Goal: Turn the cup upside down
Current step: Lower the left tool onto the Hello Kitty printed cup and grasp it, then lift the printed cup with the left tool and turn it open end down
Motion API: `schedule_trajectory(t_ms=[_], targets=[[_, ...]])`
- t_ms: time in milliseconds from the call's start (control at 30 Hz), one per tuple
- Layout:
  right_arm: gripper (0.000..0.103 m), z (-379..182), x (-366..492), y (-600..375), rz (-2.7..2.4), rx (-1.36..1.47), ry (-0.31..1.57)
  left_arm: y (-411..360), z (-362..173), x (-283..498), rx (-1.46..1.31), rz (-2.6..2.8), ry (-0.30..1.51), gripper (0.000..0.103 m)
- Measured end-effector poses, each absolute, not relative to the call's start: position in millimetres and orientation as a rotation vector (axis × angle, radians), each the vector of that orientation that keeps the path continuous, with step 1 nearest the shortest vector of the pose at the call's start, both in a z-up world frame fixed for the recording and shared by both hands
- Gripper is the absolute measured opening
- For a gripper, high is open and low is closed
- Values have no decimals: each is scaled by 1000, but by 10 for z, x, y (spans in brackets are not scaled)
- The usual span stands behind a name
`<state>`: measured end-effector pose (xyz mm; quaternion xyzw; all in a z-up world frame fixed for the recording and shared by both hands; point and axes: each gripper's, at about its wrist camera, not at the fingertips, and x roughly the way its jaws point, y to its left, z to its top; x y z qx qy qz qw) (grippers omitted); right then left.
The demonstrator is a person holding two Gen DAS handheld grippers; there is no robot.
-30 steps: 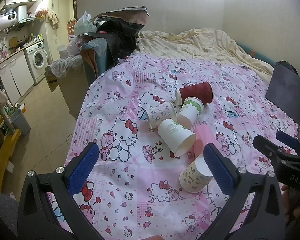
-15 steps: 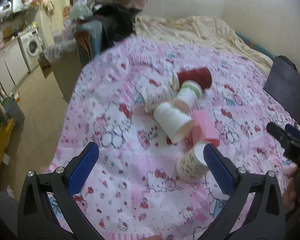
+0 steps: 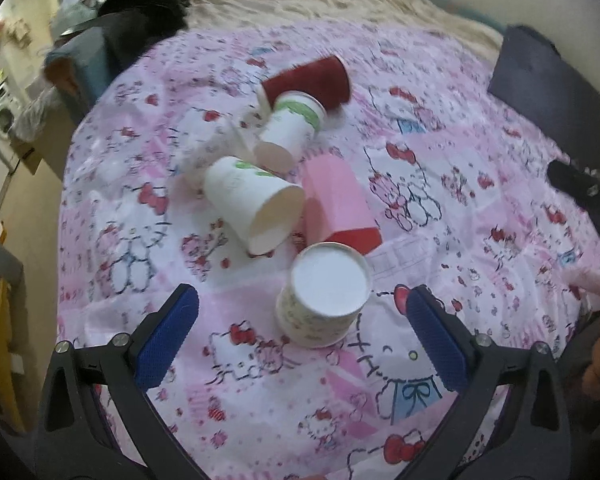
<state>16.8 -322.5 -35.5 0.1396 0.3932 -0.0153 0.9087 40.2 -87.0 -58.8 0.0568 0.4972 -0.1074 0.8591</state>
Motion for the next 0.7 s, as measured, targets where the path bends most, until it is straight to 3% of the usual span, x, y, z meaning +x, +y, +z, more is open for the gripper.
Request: schedule_trajectory(t_ms=[167,367,467,700], targets=[[103,-334,155,-3246,-24,280,809,-1045,-784,555,155,-221,1096,91],[103,-334,179,-3227,-19,283,813,-1107,-928,615,173,-217,1122,73],[103,-341,183,-3222,-20,278,816,-1077,-939,620,169,-225,1122,51],[103,-353,192,-3191,-14,273,821,-772,-647,560,95,-203,1104,52]])
